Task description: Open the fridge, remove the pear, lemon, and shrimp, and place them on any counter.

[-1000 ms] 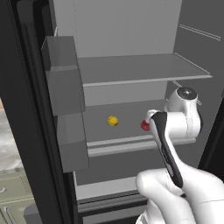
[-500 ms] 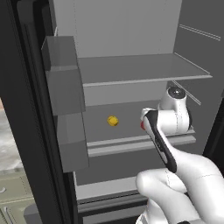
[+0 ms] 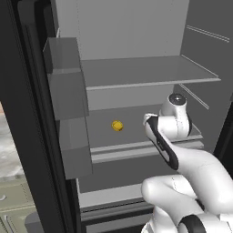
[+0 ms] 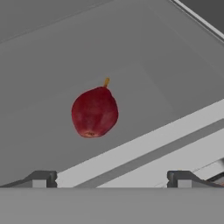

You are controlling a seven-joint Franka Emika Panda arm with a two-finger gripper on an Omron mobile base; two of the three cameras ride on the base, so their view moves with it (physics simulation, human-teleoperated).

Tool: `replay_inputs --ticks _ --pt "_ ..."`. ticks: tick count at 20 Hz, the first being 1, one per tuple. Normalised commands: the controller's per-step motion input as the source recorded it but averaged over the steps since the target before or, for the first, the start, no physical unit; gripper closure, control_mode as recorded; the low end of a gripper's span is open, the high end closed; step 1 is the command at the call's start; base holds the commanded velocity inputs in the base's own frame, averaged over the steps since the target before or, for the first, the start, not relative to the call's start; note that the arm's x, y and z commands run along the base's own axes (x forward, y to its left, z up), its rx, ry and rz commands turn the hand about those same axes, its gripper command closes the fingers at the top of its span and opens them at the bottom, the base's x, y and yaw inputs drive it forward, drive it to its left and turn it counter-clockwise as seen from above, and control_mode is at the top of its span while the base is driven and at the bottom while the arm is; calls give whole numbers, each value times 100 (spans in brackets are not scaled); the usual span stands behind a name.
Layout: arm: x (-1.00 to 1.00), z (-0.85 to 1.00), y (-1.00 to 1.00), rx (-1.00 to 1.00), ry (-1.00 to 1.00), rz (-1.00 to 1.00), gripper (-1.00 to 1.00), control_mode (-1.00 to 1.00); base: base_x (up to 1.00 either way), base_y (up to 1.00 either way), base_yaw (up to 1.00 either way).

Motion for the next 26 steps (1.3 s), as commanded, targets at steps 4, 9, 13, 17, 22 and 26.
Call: replay_inputs --ticks 4,9,13,17,22,26 --pt "37 -4 0 0 0 0 -100 -100 0 0 0" --pt "23 -31 0 0 0 0 -100 -100 0 0 0" --pt "17 -34 0 0 0 0 -100 -100 0 0 0" --pt "18 -24 0 0 0 -1 -100 -100 0 0 0" --pt "22 -15 0 0 0 -1 -100 -100 0 0 0" --pt "24 -14 0 0 0 -1 -100 -100 0 0 0"
